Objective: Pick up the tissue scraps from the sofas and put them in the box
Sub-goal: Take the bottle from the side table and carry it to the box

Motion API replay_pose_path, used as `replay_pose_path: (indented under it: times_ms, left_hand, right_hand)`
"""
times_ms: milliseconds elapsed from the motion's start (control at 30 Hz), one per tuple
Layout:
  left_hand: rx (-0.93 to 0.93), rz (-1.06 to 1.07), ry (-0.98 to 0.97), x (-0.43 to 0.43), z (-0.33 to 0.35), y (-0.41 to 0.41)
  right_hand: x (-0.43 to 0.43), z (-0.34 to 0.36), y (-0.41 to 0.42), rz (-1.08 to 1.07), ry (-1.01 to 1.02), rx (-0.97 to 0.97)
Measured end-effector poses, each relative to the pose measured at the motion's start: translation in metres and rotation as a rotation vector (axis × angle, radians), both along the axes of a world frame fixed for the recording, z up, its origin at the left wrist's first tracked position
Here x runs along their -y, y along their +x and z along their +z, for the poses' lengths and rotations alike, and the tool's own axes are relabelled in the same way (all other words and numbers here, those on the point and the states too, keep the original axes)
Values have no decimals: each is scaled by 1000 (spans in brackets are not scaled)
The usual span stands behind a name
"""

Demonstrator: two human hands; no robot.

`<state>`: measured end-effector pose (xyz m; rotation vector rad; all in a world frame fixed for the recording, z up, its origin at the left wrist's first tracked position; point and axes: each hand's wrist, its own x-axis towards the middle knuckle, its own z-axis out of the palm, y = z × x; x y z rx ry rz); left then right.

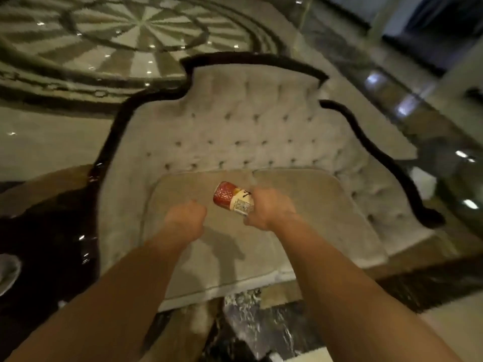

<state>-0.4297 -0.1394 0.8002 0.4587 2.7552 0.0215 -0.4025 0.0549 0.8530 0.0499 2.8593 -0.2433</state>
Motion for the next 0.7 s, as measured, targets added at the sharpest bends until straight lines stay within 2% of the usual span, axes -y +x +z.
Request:
replay_pose_path:
  times_ms: [100,267,433,567,700]
  left_hand:
    - [-29,-277,-29,-180,14,13]
    - [37,-553,157,-437,18,82]
    - [41,-826,187,-601,21,141]
    - [-12,-1006,139,-697,11,164]
    - [-22,-1132,128,-788,-9,153]
  right_hand:
    - [-155,10,60,-214,-63,-78]
    - [-381,20,180,-547,-6,-173]
    - [-522,24,281,-873,-32,-182]
    - [-595,13,317,-994,-43,-136]
    - [-669,-13,317,-1065,-31,-75]
